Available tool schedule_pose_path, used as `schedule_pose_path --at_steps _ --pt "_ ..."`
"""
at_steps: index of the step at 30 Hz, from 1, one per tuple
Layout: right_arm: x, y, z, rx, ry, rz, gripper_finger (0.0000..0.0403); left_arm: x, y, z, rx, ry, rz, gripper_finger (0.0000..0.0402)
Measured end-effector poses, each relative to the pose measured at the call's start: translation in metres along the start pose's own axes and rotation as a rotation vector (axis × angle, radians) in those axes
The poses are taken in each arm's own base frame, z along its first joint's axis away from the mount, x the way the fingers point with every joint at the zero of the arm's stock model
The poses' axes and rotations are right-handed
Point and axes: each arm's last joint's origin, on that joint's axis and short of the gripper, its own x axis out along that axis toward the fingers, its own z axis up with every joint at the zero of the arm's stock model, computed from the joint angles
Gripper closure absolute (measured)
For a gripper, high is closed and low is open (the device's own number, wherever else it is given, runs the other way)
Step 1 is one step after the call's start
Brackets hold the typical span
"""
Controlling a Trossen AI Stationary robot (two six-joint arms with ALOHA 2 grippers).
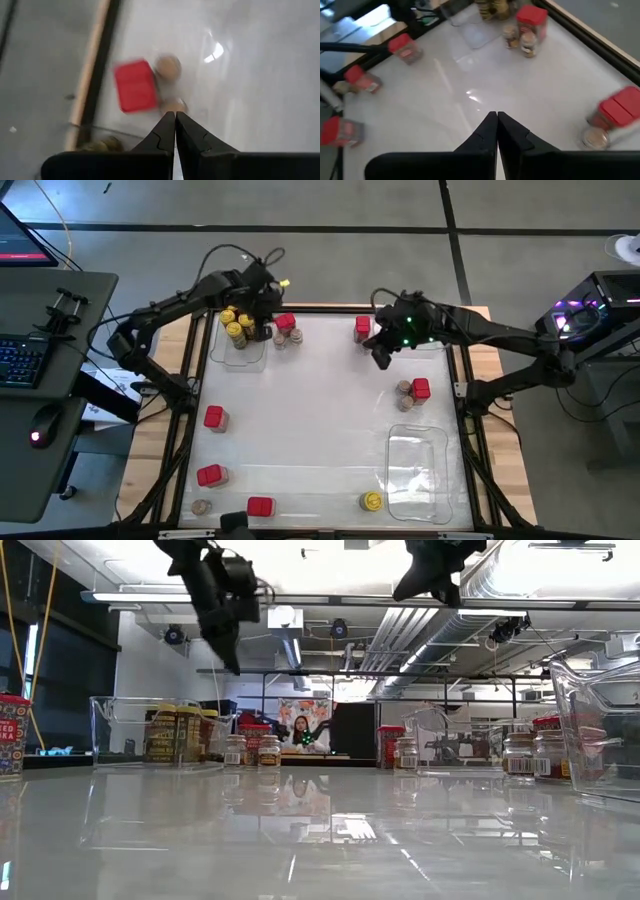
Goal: Sort spices by type
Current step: Adjust the yellow seasoning bottles in the top left transparent bin
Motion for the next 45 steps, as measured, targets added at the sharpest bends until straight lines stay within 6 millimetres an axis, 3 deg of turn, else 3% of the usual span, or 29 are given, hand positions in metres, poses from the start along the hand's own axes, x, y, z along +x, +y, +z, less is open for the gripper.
schedule_pose_path --at_steps 6,15,18,26,35,45 --pt "-0.002 -0.023 0.009 -0.118 -0.015 0.078 0.0402 0.019 -0.013 -0.014 -0.043 0.115 -0.020 0.0401" --pt "0.029 -0.058 0.022 -0.165 -0.006 0.347 0.0402 0.009 -0.017 -0.019 -0.064 0.270 0.069 0.0401" --pt "0.038 -0.056 0.023 -0.175 0.002 0.386 0.0402 0.009 -0.015 -0.025 -0.070 0.308 0.063 0.0401" --pt "0.045 -0.047 0.027 -0.191 -0.036 0.410 0.0402 0.020 0.000 -0.044 -0.326 0.344 0.107 0.0401" --pt "0.044 -0.044 0.034 -0.107 -0.092 0.414 0.0403 0.033 0.003 -0.059 -0.201 0.396 0.119 0.0401" --pt "0.045 -0.030 0.039 -0.092 -0.144 0.425 0.0403 0.037 0.012 -0.064 -0.204 0.407 0.204 0.0401"
